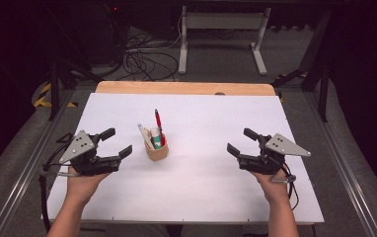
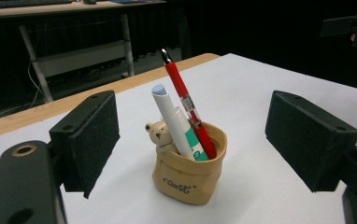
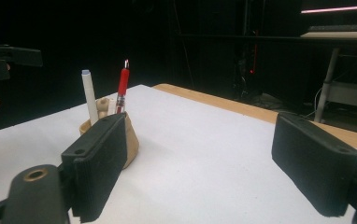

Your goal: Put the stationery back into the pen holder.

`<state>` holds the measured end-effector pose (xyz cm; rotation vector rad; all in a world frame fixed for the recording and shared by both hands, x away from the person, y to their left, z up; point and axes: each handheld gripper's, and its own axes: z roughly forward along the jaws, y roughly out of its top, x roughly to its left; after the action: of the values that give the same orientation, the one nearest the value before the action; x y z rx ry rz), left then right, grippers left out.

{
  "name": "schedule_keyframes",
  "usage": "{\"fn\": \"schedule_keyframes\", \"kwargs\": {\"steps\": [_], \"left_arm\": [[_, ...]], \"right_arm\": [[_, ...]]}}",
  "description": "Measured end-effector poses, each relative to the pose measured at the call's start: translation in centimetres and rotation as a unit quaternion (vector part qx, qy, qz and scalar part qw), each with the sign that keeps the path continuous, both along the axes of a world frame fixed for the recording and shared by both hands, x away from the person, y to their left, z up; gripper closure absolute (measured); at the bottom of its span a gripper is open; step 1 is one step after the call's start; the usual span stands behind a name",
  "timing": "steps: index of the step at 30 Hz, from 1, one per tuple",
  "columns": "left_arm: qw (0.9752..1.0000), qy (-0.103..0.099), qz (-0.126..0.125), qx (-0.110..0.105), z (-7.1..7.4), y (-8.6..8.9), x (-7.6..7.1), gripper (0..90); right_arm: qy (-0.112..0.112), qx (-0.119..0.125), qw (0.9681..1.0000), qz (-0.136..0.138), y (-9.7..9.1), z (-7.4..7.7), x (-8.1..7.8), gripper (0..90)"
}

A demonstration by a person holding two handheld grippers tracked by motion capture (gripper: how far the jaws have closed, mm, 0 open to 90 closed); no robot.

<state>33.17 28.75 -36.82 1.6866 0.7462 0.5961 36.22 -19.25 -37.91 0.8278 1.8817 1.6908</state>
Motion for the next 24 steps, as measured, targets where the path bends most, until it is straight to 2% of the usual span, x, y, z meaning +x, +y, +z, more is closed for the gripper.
{"fn": "schedule_keyframes", "kwargs": {"steps": [8, 24], "left_arm": [[1.0000, -0.002, -0.003, 0.000, 0.0, 0.5, -0.3, 18.2], [0.9999, 0.006, -0.010, 0.006, -0.9, 0.9, -0.6, 17.6]], "right_arm": [[-0.004, 0.002, 1.0000, -0.003, -0.6, 0.2, -0.1, 18.6], [-0.011, 0.007, 0.9999, -0.004, -1.5, 0.5, -0.3, 17.6]]}}
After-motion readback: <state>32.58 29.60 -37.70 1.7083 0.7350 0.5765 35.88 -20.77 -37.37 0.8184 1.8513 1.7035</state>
